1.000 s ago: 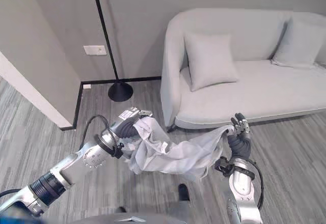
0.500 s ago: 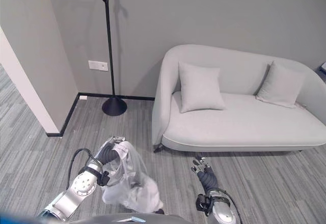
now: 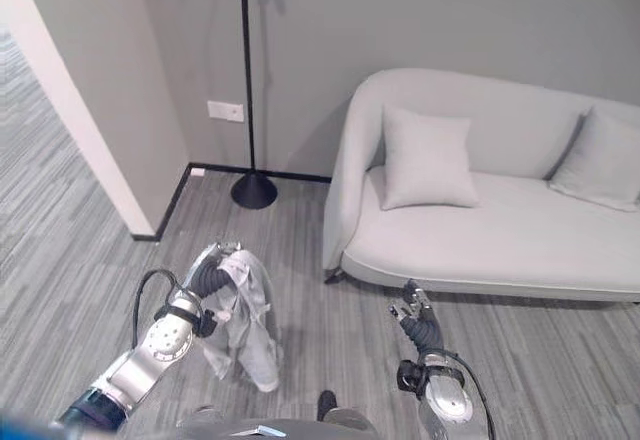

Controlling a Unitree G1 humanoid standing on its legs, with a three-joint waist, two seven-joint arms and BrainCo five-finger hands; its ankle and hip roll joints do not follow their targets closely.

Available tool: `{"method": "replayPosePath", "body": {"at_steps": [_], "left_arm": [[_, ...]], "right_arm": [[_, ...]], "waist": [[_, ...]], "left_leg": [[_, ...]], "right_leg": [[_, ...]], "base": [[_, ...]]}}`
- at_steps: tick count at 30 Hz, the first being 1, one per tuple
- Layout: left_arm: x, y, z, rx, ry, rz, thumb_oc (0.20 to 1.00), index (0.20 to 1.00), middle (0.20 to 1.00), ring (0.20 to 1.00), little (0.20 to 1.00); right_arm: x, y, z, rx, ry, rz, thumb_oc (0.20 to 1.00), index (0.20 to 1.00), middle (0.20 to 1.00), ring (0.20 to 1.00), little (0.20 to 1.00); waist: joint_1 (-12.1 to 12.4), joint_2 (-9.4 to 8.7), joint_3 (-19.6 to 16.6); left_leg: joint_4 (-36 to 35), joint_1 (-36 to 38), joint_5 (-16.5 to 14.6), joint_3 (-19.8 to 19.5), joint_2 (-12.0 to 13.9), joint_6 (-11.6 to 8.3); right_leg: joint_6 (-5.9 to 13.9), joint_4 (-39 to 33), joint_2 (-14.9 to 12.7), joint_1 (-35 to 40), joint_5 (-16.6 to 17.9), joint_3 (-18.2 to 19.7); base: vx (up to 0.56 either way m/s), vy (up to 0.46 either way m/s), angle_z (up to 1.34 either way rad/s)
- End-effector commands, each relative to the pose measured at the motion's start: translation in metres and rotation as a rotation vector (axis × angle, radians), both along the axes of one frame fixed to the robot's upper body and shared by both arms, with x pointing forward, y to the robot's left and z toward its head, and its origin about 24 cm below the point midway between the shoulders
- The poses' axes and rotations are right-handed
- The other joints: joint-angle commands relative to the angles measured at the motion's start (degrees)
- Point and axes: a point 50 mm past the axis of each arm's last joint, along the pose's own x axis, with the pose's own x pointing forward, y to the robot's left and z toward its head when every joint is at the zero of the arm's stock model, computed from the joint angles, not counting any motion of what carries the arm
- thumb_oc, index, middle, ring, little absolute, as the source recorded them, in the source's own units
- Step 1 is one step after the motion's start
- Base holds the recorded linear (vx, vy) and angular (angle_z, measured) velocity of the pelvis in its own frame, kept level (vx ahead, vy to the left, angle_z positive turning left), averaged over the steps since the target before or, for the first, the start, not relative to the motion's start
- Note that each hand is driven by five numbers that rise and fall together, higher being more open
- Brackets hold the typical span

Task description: Hang the clothes on the sofa on the clothes rack.

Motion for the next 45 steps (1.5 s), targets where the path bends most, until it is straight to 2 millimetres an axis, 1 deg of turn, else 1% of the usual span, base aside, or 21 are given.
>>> {"method": "replayPosePath", "body": {"at_steps": [1, 4, 5, 6, 9, 12, 13, 14, 15, 16, 17, 19, 23, 25, 28, 29, 30, 34, 37, 42, 45], "left_arm": [[0.015, -0.021, 0.055, -0.043, -0.33, -0.08, 0.2, 0.2, 0.2, 0.2, 0.2], [0.028, -0.013, 0.092, -0.045, -0.52, -0.022, 0.2, 0.2, 0.2, 0.2, 0.2], [0.033, -0.01, 0.115, -0.046, -0.633, 0.001, 0.2, 0.2, 0.2, 0.2, 0.2], [0.033, -0.01, 0.116, -0.045, -0.635, 0.003, 0.2, 0.2, 0.2, 0.2, 0.2], [0.039, -0.009, 0.148, -0.051, -0.799, 0.033, 0.2, 0.2, 0.2, 0.2, 0.2], [0.044, -0.014, 0.174, -0.066, -0.908, 0.033, 0.2, 0.2, 0.2, 0.2, 0.2], [0.045, -0.016, 0.181, -0.067, -0.939, 0.033, 0.2, 0.2, 0.2, 0.2, 0.2], [0.045, -0.016, 0.181, -0.066, -0.941, 0.033, 0.2, 0.2, 0.2, 0.2, 0.2], [0.046, -0.018, 0.191, -0.07, -0.979, 0.027, 0.2, 0.2, 0.2, 0.2, 0.2], [0.046, -0.018, 0.191, -0.07, -0.98, 0.027, 0.2, 0.2, 0.2, 0.2, 0.2], [0.047, -0.024, 0.209, -0.085, -1.043, 0.012, 0.2, 0.2, 0.2, 0.2, 0.2], [0.05, -0.029, 0.225, -0.1, -1.095, 0.013, 0.2, 0.2, 0.2, 0.2, 0.2], [0.053, -0.033, 0.234, -0.09, -1.125, 0.008, 0.2, 0.2, 0.2, 0.2, 0.2], [0.059, -0.044, 0.252, -0.082, -1.166, -0.019, 0.2, 0.2, 0.2, 0.2, 0.2], [0.062, -0.049, 0.265, -0.059, -1.199, -0.032, 0.2, 0.2, 0.2, 0.2, 0.2], [0.064, -0.054, 0.273, -0.065, -1.214, -0.04, 0.2, 0.2, 0.2, 0.2, 0.2], [0.064, -0.054, 0.273, -0.065, -1.214, -0.04, 0.2, 0.2, 0.2, 0.2, 0.2], [0.062, -0.065, 0.289, -0.107, -1.252, -0.065, 0.2, 0.2, 0.2, 0.2, 0.2], [0.059, -0.07, 0.294, -0.135, -1.271, -0.078, 0.2, 0.2, 0.2, 0.2, 0.2], [0.056, -0.078, 0.294, -0.182, -1.274, -0.101, 0.2, 0.2, 0.2, 0.2, 0.2], [0.055, -0.083, 0.293, -0.226, -1.26, -0.104, 0.2, 0.2, 0.2, 0.2, 0.2]], "right_arm": [[0.005, -0.02, 0.018, -0.225, -0.078, -0.007, 1.0, 1.0, 1.0, 1.0, 1.0], [0.005, -0.021, 0.007, -0.357, -0.015, 0.064, 1.0, 1.0, 1.0, 1.0, 1.0], [0.005, -0.02, 0.0, -0.427, 0.021, 0.115, 1.0, 1.0, 1.0, 1.0, 1.0], [0.006, -0.019, 0.0, -0.428, 0.019, 0.116, 1.0, 1.0, 1.0, 1.0, 1.0], [0.008, -0.01, -0.012, -0.505, 0.05, 0.195, 1.0, 1.0, 1.0, 1.0, 1.0], [0.011, 0.0, -0.024, -0.554, 0.087, 0.27, 1.0, 1.0, 1.0, 1.0, 1.0], [0.012, 0.003, -0.027, -0.564, 0.094, 0.284, 1.0, 1.0, 1.0, 1.0, 1.0], [0.012, 0.003, -0.027, -0.565, 0.092, 0.284, 1.0, 1.0, 1.0, 1.0, 1.0], [0.014, 0.006, -0.029, -0.584, 0.094, 0.298, 1.0, 1.0, 1.0, 1.0, 1.0], [0.015, 0.006, -0.029, -0.584, 0.093, 0.298, 1.0, 1.0, 1.0, 1.0, 1.0], [0.019, 0.013, -0.035, -0.614, 0.106, 0.328, 1.0, 1.0, 1.0, 1.0, 1.0], [0.024, 0.022, -0.037, -0.639, 0.102, 0.379, 1.0, 1.0, 1.0, 1.0, 1.0], [0.029, 0.027, -0.035, -0.66, 0.074, 0.408, 1.0, 1.0, 1.0, 1.0, 1.0], [0.039, 0.039, -0.029, -0.675, 0.017, 0.482, 1.0, 1.0, 1.0, 1.0, 1.0], [0.039, 0.047, -0.031, -0.691, 0.007, 0.546, 1.0, 1.0, 1.0, 1.0, 1.0], [0.038, 0.051, -0.033, -0.714, 0.006, 0.588, 1.0, 1.0, 1.0, 1.0, 1.0], [0.038, 0.052, -0.033, -0.715, 0.004, 0.587, 1.0, 1.0, 1.0, 1.0, 1.0], [0.04, 0.06, -0.035, -0.729, -0.013, 0.622, 1.0, 1.0, 1.0, 1.0, 1.0], [0.048, 0.069, -0.026, -0.718, -0.084, 0.62, 1.0, 1.0, 1.0, 1.0, 1.0], [0.065, 0.09, -0.001, -0.714, -0.27, 0.621, 1.0, 1.0, 1.0, 1.0, 1.0], [0.073, 0.098, 0.01, -0.702, -0.357, 0.544, 1.0, 1.0, 1.0, 1.0, 1.0]], "waist": [[-0.56, 4.64, -5.08], [-1.14, 5.59, -6.16], [-1.43, 6.28, -6.79], [-1.42, 6.21, -6.72], [-1.86, 7.09, -7.55], [-1.92, 8.08, -8.12], [-1.86, 8.32, -8.33], [-1.88, 8.3, -8.27], [-1.84, 8.59, -8.46], [-1.86, 8.57, -8.42], [-1.69, 8.94, -8.97], [-1.52, 8.87, -9.39], [-1.66, 8.65, -9.52], [-2.08, 8.37, -10.0], [-2.2, 8.35, -10.24], [-2.25, 8.4, -10.39], [-2.26, 8.39, -10.32], [-2.36, 8.85, -10.52], [-2.31, 9.16, -10.57], [-2.33, 9.75, -10.49], [-2.38, 10.19, -10.37]], "left_leg": [[-7.35, -2.48, 8.3, -1.48, 2.0, 0.45], [-9.97, 0.34, 8.01, 0.94, -0.69, 1.02], [-10.95, 1.46, 7.6, 1.81, -1.81, 1.39], [-11.11, 1.58, 7.63, 1.94, -1.91, 1.45], [-12.17, 2.95, 6.91, 3.11, -3.34, 2.07], [-12.68, 3.37, 6.56, 3.46, -4.06, 2.42], [-12.82, 3.49, 6.56, 3.48, -4.18, 2.47], [-12.81, 3.45, 6.55, 3.48, -4.18, 2.48], [-12.98, 3.47, 6.55, 3.48, -4.22, 2.51], [-12.97, 3.46, 6.55, 3.46, -4.22, 2.51], [-13.11, 3.52, 6.58, 3.28, -4.06, 2.41], [-13.11, 3.64, 6.75, 3.05, -3.67, 2.28], [-13.11, 3.85, 6.88, 2.98, -3.24, 2.1], [-13.11, 4.1, 7.35, 3.1, -2.41, 1.57], [-13.11, 4.37, 7.54, 3.05, -1.9, 1.3], [-13.11, 4.42, 7.62, 3.04, -1.73, 1.17], [-13.11, 4.42, 7.62, 3.02, -1.71, 1.16], [-13.11, 4.5, 7.74, 2.88, -1.39, 0.93], [-13.11, 4.65, 7.68, 2.74, -1.46, 0.96], [-13.11, 5.17, 7.32, 2.81, -1.88, 1.14], [-13.11, 5.36, 7.28, 2.85, -2.01, 1.28]], "right_leg": [[-0.29, 7.72, 0.12, 5.22, -10.91, 0.28], [1.19, 6.57, -2.63, 5.43, -9.54, 0.54], [1.97, 5.75, -3.83, 5.27, -8.76, 0.83], [2.05, 5.64, -3.93, 5.3, -8.69, 0.92], [3.26, 3.99, -5.31, 5.72, -7.46, 1.52], [3.86, 3.09, -6.04, 5.65, -6.71, 1.43], [3.92, 2.93, -6.11, 5.65, -6.53, 1.37], [3.93, 2.89, -6.11, 5.64, -6.5, 1.36], [4.01, 2.6, -6.08, 5.63, -6.38, 1.23], [4.01, 2.58, -6.08, 5.65, -6.36, 1.21], [4.07, 1.93, -5.82, 5.86, -6.23, 0.63], [3.93, 1.53, -5.24, 6.33, -6.28, 0.4], [3.8, 1.28, -4.83, 6.82, -6.4, 0.19], [3.58, 1.14, -4.08, 7.42, -6.62, -0.04], [3.49, 1.05, -3.68, 7.84, -6.76, -0.29], [3.44, 0.99, -3.45, 8.02, -6.82, -0.42], [3.43, 0.99, -3.43, 8.03, -6.81, -0.44], [3.46, 0.89, -3.23, 8.27, -6.93, -0.69], [3.51, 0.94, -3.25, 8.38, -6.98, -0.81], [3.58, 1.09, -3.56, 8.82, -7.09, -0.9], [3.61, 1.1, -3.76, 8.85, -6.99, -0.87]], "base": [[0.32, 0.219, 0.07], [0.23, 0.186, -0.04], [0.15, 0.148, -0.13], [0.14, 0.125, -0.12], [0.13, 0.088, -0.21], [0.08, 0.058, -0.17], [0.03, 0.024, 0.0], [0.03, 0.019, 0.03], [0.02, 0.011, 0.04], [0.04, 0.011, 0.03], [0.03, -0.004, 0.03], [0.01, -0.021, 0.13], [0.0, -0.025, 0.15], [-0.01, -0.059, 0.06], [-0.02, -0.042, 0.02], [0.0, 0.0, 0.0], [0.0, 0.0, 0.0], [-0.01, -0.007, 0.04], [0.0, -0.006, 0.07], [0.0, 0.0, 0.0], [0.0, 0.0, 0.0]]}}
